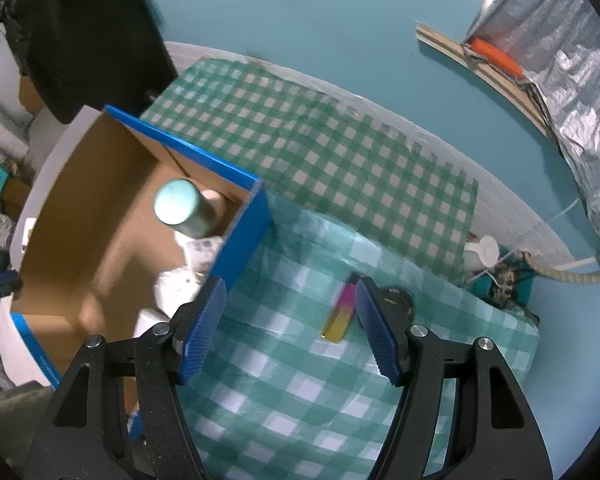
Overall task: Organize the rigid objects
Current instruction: 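Move the right tool to the black round fan and grasp it, then carry the black fan into the cardboard box and open the right tool, then move the right tool to the pink-gold SANY lighter and grasp it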
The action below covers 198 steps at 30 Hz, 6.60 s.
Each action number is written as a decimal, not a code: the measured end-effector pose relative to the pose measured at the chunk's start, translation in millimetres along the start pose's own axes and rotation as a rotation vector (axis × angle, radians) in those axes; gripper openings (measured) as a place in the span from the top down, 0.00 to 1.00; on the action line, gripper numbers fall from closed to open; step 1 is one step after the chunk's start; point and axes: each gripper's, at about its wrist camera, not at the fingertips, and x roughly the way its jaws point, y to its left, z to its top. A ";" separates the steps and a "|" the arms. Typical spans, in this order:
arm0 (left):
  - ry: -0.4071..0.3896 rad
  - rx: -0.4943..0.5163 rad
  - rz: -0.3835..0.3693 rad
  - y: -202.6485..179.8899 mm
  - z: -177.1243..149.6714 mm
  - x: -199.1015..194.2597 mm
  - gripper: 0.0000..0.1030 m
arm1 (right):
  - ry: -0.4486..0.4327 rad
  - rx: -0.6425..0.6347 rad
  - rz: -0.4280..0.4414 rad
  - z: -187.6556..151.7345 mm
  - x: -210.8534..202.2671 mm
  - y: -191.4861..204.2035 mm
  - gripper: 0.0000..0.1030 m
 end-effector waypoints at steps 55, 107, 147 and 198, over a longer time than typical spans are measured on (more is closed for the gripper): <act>0.003 -0.016 0.001 3.7 -3.4 1.2 0.95 | 0.230 0.451 -0.046 -58.2 127.3 -123.2 0.32; -0.002 0.017 0.000 0.4 -5.4 1.2 0.95 | 0.032 0.043 0.067 -10.0 5.0 23.1 0.41; -0.001 0.016 -0.002 0.1 -6.4 2.2 0.95 | 0.058 -0.119 0.098 19.8 29.9 97.1 0.41; -0.002 0.016 0.000 2.9 -3.8 0.6 0.95 | 0.258 0.405 0.068 -10.9 104.8 -84.0 0.39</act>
